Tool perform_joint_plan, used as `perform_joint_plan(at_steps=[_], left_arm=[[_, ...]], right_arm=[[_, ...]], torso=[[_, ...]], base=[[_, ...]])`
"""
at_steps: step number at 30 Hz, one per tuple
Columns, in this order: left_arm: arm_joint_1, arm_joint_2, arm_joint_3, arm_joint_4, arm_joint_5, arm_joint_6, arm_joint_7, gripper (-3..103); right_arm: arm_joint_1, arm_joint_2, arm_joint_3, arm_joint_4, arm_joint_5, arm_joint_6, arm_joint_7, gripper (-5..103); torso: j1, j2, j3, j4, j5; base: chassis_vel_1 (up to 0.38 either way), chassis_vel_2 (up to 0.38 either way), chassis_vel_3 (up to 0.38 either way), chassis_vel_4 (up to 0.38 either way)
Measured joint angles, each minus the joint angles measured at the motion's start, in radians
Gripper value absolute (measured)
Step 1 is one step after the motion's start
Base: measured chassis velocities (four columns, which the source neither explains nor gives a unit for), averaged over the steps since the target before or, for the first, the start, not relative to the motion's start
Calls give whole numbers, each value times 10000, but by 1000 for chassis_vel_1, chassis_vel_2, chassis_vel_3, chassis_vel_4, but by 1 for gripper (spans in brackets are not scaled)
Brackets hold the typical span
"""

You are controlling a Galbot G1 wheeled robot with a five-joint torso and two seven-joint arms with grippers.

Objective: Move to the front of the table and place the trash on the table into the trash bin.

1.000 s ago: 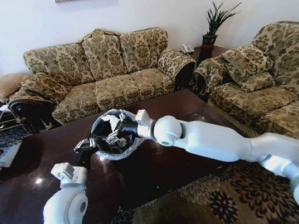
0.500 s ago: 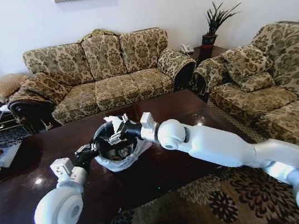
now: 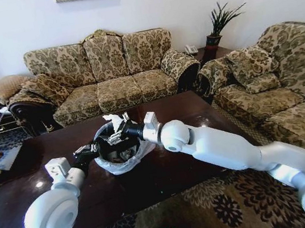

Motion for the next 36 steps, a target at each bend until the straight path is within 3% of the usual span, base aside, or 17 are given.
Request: perform_joint_plan(at_steps=[7,13,22,36], left_arm=[[-128,761,-227,0,-2003,91,-1059,3],[-248,817,-82,-1,-3107,91,-1624,3],[-261,609,31,6,-3124,78,-1626,3],[-353,425,301,441,-2742,62,-1070,3]], right_arm=[[-41,-363,60,253,118,0,27,100],[-89,-457,74,278,141,19,24,100],[-89,-218,20,73,163,51,21,100],[-50,-267,47,261,257,54,54,100]], torso=[[0,0,0,-1,1],[0,0,0,-2,2],[0,0,0,1,1],[0,0,0,-2,1]], base=[[0,0,0,0],[0,0,0,0],[0,0,0,0],[0,0,0,0]])
